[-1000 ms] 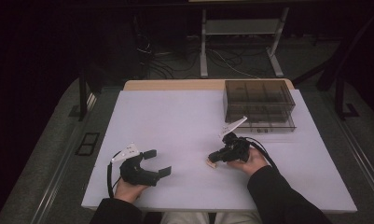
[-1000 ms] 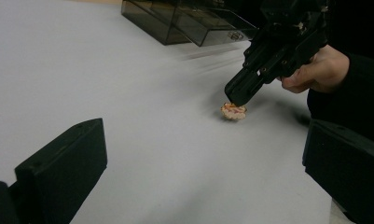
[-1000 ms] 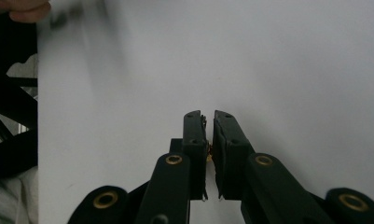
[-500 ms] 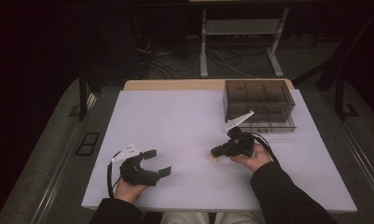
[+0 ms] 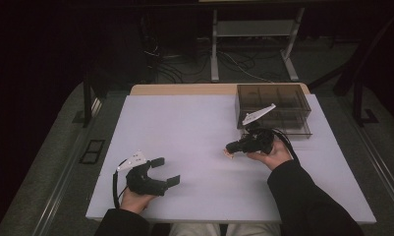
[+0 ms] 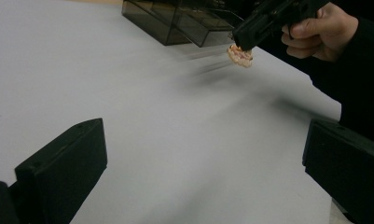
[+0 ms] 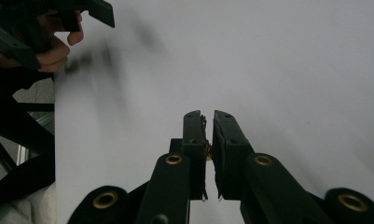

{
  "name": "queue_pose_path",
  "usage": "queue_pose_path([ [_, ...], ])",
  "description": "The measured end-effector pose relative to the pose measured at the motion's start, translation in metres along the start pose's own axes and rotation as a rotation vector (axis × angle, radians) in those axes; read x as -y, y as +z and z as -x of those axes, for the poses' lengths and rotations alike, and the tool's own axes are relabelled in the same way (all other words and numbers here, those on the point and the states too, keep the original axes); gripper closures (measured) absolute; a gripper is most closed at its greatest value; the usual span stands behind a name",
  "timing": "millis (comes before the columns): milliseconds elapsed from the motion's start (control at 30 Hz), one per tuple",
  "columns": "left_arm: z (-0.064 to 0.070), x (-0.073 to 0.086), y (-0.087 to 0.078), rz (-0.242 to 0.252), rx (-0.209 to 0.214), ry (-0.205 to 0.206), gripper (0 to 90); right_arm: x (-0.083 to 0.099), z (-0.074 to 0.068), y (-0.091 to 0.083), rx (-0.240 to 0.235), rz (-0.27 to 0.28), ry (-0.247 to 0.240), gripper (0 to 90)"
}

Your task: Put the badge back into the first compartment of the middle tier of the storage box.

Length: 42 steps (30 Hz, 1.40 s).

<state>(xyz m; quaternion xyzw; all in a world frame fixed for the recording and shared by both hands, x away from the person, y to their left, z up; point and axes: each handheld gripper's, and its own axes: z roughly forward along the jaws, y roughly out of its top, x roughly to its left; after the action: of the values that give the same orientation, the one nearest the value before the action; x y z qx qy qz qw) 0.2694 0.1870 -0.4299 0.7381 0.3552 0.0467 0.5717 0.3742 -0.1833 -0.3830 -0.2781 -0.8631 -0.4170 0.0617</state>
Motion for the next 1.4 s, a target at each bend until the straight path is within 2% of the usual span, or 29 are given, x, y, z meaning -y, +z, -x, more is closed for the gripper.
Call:
queue_pose_path([
  [367,0.000,0.000,0.000,0.000,0.000,-0.002,0.0,-0.007,0.011,-0.015,0.023,0.026,0.013,83.2],
  [1100,-0.001,0.000,0.000,-0.004,0.002,-0.001,0.0,-0.016,0.023,-0.032,0.051,0.010,0.016,83.1],
  [1400,-0.002,0.000,0.000,-0.004,0.001,0.000,0.0,-0.024,0.030,-0.039,0.081,-0.008,0.008,83.1],
])
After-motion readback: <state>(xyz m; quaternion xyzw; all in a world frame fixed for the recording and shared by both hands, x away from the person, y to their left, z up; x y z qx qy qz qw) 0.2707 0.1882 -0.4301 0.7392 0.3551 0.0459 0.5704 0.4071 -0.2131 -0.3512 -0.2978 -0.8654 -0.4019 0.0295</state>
